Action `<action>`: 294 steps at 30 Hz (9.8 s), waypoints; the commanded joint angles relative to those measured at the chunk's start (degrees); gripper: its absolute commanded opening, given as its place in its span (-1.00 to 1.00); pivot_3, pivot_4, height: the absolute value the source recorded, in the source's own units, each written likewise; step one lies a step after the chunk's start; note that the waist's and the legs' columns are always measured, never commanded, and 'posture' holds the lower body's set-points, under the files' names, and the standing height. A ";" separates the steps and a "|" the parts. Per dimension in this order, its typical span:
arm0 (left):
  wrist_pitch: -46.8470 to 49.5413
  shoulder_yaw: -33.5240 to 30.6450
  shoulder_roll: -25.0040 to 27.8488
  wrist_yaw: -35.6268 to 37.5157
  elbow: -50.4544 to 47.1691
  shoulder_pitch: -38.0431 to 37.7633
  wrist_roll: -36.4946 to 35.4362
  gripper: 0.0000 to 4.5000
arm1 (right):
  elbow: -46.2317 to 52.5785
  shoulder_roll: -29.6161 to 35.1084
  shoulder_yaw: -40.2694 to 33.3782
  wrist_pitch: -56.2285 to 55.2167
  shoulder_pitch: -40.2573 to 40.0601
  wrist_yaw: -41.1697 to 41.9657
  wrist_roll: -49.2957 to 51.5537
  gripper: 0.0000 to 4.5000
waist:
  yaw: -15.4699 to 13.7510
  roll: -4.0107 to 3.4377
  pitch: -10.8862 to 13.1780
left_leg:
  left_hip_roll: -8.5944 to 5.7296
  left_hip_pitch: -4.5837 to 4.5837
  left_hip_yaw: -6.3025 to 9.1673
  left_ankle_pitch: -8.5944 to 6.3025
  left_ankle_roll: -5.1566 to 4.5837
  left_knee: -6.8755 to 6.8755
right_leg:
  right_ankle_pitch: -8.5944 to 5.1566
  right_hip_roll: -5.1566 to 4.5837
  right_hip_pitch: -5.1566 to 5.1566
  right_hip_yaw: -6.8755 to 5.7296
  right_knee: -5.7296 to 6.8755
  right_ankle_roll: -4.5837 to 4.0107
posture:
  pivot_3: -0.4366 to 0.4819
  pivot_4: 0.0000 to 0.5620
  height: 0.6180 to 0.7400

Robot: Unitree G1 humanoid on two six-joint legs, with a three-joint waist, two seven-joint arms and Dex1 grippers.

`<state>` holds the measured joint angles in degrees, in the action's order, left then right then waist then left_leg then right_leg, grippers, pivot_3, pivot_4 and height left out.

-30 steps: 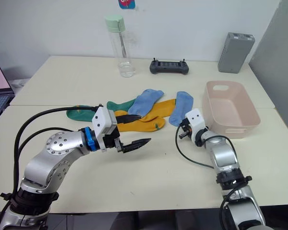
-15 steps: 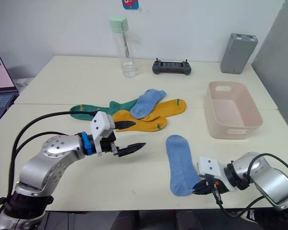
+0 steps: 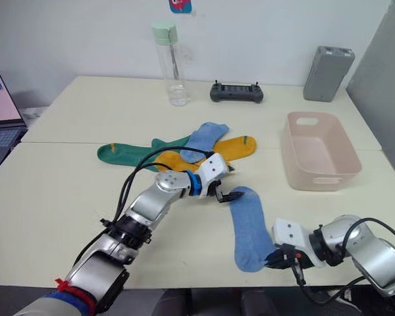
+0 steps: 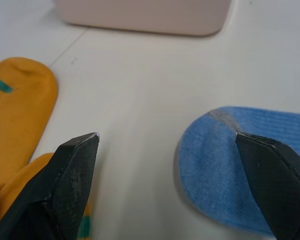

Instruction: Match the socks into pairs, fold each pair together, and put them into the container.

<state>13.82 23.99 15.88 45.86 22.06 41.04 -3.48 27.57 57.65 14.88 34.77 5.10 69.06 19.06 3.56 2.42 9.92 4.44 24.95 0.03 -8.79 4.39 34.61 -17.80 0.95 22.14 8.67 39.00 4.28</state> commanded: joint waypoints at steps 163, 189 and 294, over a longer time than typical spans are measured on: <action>-7.82 -24.20 31.83 20.87 -27.91 -38.32 -15.41 -0.98 | -10.55 -11.49 -9.42 -16.69 -1.97 -9.64 0.30 -1.00 | -0.17 -0.02 0.00 | 0.13 -0.16 -0.17 -0.02 0.02 -0.45 | -0.44 -0.09 0.06 -0.08 0.02 -0.58 | -0.05 -0.47 1.00; -6.50 -27.56 13.16 -8.50 -17.81 -22.53 -7.10 0.99 | -9.15 -32.11 -5.24 -11.80 14.00 -29.95 -5.38 1.00 | -0.44 -0.04 -0.01 | 0.11 -0.13 -0.13 0.00 0.02 -0.10 | -0.13 -0.03 0.00 -0.05 0.06 -0.34 | -0.05 -0.47 1.00; -5.48 -8.55 12.24 12.46 5.74 2.51 0.12 0.66 | 5.64 -10.01 7.09 -7.59 6.87 -15.11 -7.48 1.00 | -0.34 -0.05 0.04 | 0.06 0.22 -0.03 -0.03 -0.02 0.12 | -0.05 0.00 0.13 -0.11 0.05 -0.01 | -0.05 -0.47 1.00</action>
<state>9.79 15.69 28.08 57.74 27.57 42.35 -4.00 32.77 47.27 21.61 29.82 11.07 52.98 13.35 3.22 2.36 9.96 4.50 25.18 0.00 -8.82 4.37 34.71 -17.86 0.95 22.28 8.56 39.06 4.26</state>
